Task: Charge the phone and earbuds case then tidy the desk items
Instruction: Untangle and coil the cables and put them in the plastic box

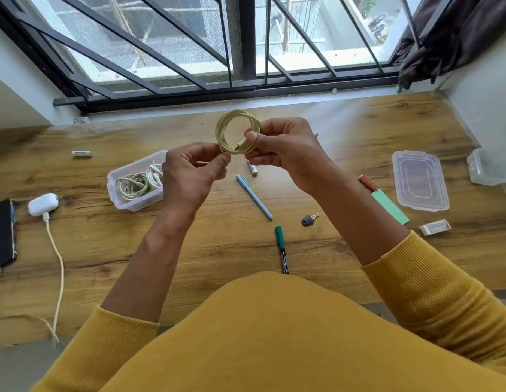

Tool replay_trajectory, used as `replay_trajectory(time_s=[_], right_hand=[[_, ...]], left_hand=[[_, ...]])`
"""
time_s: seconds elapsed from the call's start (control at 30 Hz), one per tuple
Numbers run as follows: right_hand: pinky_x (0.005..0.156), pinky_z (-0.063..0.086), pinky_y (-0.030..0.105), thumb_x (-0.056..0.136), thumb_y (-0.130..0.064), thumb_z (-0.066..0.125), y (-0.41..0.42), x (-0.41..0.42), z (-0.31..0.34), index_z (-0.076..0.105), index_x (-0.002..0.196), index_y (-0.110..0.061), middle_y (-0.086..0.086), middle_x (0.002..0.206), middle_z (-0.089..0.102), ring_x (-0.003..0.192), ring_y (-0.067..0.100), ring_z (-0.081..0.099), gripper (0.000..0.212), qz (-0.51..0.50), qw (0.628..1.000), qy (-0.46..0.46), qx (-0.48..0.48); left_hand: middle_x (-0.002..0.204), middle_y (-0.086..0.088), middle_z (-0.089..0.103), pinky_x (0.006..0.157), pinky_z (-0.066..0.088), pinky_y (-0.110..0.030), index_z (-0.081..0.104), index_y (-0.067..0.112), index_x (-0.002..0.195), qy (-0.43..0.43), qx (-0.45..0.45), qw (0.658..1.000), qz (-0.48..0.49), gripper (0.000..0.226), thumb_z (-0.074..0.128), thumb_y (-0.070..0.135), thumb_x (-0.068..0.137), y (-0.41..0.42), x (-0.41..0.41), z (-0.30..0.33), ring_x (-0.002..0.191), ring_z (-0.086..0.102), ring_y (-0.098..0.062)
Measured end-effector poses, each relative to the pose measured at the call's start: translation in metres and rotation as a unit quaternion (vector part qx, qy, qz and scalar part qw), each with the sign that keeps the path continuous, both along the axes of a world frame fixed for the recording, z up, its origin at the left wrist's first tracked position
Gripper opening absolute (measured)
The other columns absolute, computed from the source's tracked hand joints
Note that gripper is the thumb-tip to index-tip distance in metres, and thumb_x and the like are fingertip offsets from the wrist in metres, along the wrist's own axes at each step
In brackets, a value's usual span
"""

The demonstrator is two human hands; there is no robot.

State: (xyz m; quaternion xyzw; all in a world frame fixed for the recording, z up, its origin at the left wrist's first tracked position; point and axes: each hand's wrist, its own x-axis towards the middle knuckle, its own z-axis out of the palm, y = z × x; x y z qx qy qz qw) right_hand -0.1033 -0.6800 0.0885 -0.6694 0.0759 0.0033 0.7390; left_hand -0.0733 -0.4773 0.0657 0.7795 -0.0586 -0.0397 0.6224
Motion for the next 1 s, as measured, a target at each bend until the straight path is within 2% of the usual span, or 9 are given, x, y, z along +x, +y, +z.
replay_trajectory(time_s=[0.13, 0.17, 0.23, 0.37, 0.53, 0.67, 0.9, 1.0], right_hand=[[0.082, 0.065, 0.04, 0.095, -0.006, 0.076, 0.006, 0.0, -0.005, 0.073, 0.107, 0.009, 0.027, 0.098, 0.076, 0.086, 0.033, 0.076, 0.019, -0.003, 1.0, -0.002, -0.006], [0.082, 0.065, 0.041, 0.095, -0.007, 0.076, 0.007, 0.0, -0.006, 0.073, 0.107, 0.009, 0.028, 0.099, 0.076, 0.087, 0.034, 0.076, 0.019, -0.004, 1.0, -0.004, -0.008], [0.083, 0.065, 0.042, 0.095, -0.007, 0.076, 0.008, -0.001, -0.007, 0.073, 0.108, 0.009, 0.026, 0.098, 0.077, 0.087, 0.034, 0.076, 0.02, -0.002, 1.0, -0.009, -0.01], [0.083, 0.065, 0.043, 0.095, -0.007, 0.076, 0.008, -0.002, -0.007, 0.074, 0.107, 0.008, 0.02, 0.092, 0.078, 0.083, 0.031, 0.076, 0.019, 0.005, 1.0, -0.015, -0.021], [0.079, 0.066, 0.039, 0.096, -0.007, 0.075, 0.009, -0.003, -0.005, 0.072, 0.107, 0.009, 0.022, 0.093, 0.078, 0.079, 0.026, 0.075, 0.019, 0.009, 1.0, -0.017, -0.017], [0.081, 0.065, 0.04, 0.097, -0.006, 0.073, 0.012, -0.005, -0.004, 0.071, 0.11, 0.01, 0.019, 0.093, 0.078, 0.082, 0.027, 0.076, 0.021, 0.022, 1.0, -0.013, -0.011], [0.083, 0.065, 0.036, 0.098, 0.0, 0.069, 0.016, -0.006, 0.0, 0.071, 0.113, 0.008, 0.01, 0.088, 0.079, 0.087, 0.026, 0.076, 0.017, 0.04, 0.999, -0.006, -0.012], [0.084, 0.065, 0.038, 0.098, 0.0, 0.069, 0.018, -0.007, 0.001, 0.07, 0.114, 0.009, 0.013, 0.09, 0.079, 0.088, 0.028, 0.077, 0.018, 0.041, 0.999, -0.002, -0.018]], left_hand=[[0.102, -0.019, 0.079, 0.096, 0.063, -0.046, 0.077, -0.001, 0.111, 0.109, -0.136, 0.984, -0.024, 0.021, 0.065, -0.007, 0.095, 0.001, 0.0, 0.006, 0.094, 0.077, -0.031], [0.106, -0.022, 0.078, 0.097, 0.062, -0.045, 0.076, -0.002, 0.113, 0.134, -0.164, 0.977, -0.031, 0.023, 0.061, -0.007, 0.096, 0.002, 0.0, 0.009, 0.097, 0.076, -0.033], [0.11, -0.025, 0.076, 0.098, 0.062, -0.044, 0.074, -0.002, 0.113, 0.159, -0.195, 0.967, -0.042, 0.018, 0.066, 0.001, 0.098, 0.003, -0.001, 0.013, 0.099, 0.075, -0.035], [0.103, -0.021, 0.078, 0.093, 0.063, -0.039, 0.075, -0.001, 0.11, 0.168, -0.187, 0.968, -0.027, 0.024, 0.081, 0.01, 0.09, -0.001, -0.005, 0.014, 0.093, 0.076, -0.029], [0.1, -0.018, 0.079, 0.09, 0.064, -0.037, 0.076, 0.0, 0.108, 0.246, -0.24, 0.938, -0.037, 0.019, 0.076, 0.01, 0.092, 0.001, -0.004, 0.016, 0.091, 0.077, -0.026], [0.098, -0.015, 0.077, 0.088, 0.063, -0.035, 0.076, 0.003, 0.109, 0.279, -0.285, 0.916, -0.038, 0.02, 0.074, 0.011, 0.09, 0.004, -0.006, 0.013, 0.091, 0.075, -0.023], [0.099, -0.015, 0.077, 0.097, 0.062, -0.039, 0.075, 0.002, 0.111, 0.257, -0.303, 0.918, -0.015, 0.018, 0.071, 0.006, 0.094, 0.006, -0.011, 0.008, 0.095, 0.074, -0.024], [0.102, -0.016, 0.077, 0.099, 0.061, -0.038, 0.073, 0.0, 0.113, 0.252, -0.305, 0.918, -0.013, 0.018, 0.07, 0.006, 0.096, 0.008, -0.012, 0.008, 0.098, 0.074, -0.025]])
